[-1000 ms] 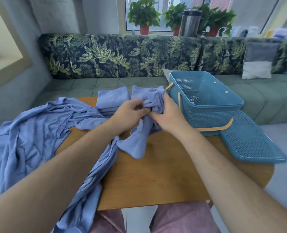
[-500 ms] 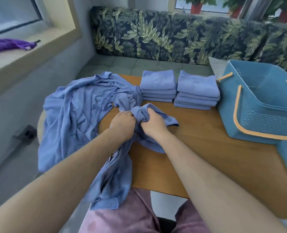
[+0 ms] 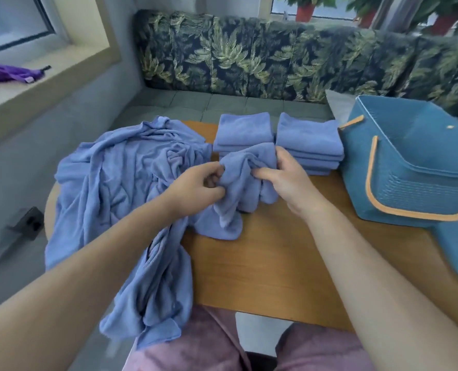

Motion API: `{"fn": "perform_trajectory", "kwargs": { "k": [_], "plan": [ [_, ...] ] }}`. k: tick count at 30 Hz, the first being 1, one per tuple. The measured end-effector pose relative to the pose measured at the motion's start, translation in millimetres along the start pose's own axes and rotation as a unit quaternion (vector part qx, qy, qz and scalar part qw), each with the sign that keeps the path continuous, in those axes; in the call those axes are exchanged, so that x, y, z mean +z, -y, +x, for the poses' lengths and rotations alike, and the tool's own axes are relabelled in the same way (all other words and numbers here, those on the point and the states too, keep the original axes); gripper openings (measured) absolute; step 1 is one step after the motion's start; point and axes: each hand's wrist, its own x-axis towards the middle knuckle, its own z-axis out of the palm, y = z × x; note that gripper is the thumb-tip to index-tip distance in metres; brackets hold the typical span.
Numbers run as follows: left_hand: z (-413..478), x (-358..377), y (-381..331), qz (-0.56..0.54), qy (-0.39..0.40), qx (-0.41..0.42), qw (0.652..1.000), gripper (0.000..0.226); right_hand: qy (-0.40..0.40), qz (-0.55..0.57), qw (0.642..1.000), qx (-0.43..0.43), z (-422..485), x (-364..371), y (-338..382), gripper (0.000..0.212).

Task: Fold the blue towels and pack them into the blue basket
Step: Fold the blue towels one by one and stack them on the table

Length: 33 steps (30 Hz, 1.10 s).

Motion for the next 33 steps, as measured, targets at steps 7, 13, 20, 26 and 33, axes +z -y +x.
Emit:
{"fn": "perform_trajectory", "kwargs": {
  "k": [7, 13, 20, 26, 33],
  "plan": [
    [27, 75, -51, 0.009, 0.183, -0.077, 0.98, 0.036, -0.092, -0.093, 0.986, 0.104, -34, -115, -26, 0.072],
    [43, 109, -29, 0.291, 0.07, -0.099, 0.949, 0.03, -0.184, -0.355, 0.896, 0.193, -65, -125, -93, 0.044],
    [41, 126, -26, 0.389, 0.128, -0.227, 0.883, 0.046, -0.167, -0.353, 0.902, 0.183, -54, -105, -107, 0.027],
    [51, 151, -23, 0.375, 0.05, -0.076, 0.922, 0.035, -0.201, -0.105, 0.965, 0.133, -56, -98, -99, 0.014],
    [59, 164, -55, 0.258, 0.174, -0.293, 0.904, 0.068, -0.17, 0.23, 0.945, 0.157, -66, -108, -91, 0.017]
  ]
}}
